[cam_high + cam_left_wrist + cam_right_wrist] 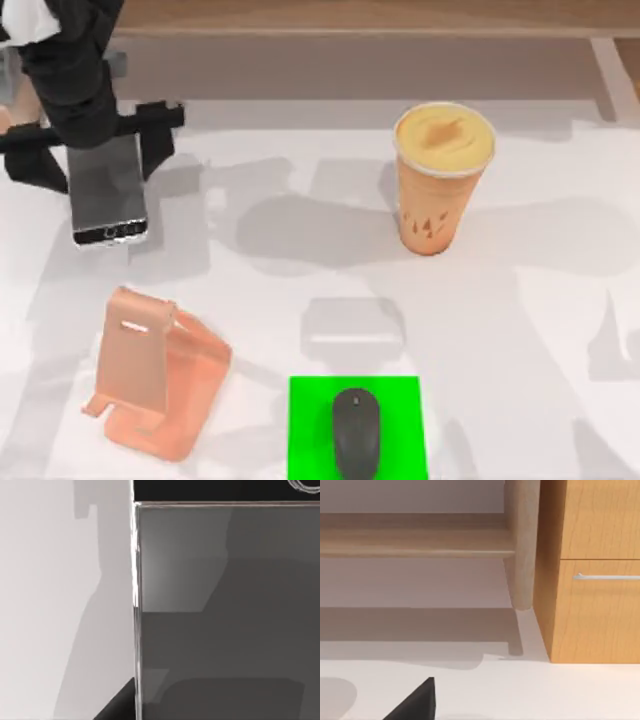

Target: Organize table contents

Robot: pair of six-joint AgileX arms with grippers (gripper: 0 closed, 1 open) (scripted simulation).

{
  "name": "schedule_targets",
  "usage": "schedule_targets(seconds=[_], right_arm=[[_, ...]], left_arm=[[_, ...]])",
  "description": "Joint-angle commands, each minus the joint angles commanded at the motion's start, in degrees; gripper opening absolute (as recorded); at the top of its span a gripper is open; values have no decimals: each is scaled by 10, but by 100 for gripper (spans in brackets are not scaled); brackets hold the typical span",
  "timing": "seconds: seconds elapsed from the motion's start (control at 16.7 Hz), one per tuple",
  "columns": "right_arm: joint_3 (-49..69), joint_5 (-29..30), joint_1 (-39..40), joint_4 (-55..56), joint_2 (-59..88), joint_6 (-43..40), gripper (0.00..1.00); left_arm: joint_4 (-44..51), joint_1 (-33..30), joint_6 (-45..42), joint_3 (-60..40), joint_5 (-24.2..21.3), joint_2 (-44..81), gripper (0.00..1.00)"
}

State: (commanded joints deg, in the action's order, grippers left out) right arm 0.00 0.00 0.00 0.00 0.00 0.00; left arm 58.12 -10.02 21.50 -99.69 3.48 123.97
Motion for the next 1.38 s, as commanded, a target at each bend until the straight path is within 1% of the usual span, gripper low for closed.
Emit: schedule_targets(seconds=[0.18,0.42,0.6,0.78,0.96,1.08,1.26,1.38], right_arm=[[0,0,0,0,0,0,100],[0,0,0,0,0,0,100],[0,0,0,0,0,0,100],[0,0,0,0,0,0,100],[0,0,0,0,0,0,100],[0,0,0,0,0,0,100],[0,0,0,0,0,0,100],[0,0,0,0,0,0,100]], left_arm=[[-51,-53,7,52,53,-105,0],[-119,-151,15,158,136,-296,0],[-157,-233,18,274,194,-471,0],[-183,-314,18,418,241,-659,0],[-197,-387,15,562,278,-832,0],[-200,-429,12,642,296,-922,0],[-199,-476,8,725,313,-1011,0],[-198,-491,6,752,319,-1040,0]])
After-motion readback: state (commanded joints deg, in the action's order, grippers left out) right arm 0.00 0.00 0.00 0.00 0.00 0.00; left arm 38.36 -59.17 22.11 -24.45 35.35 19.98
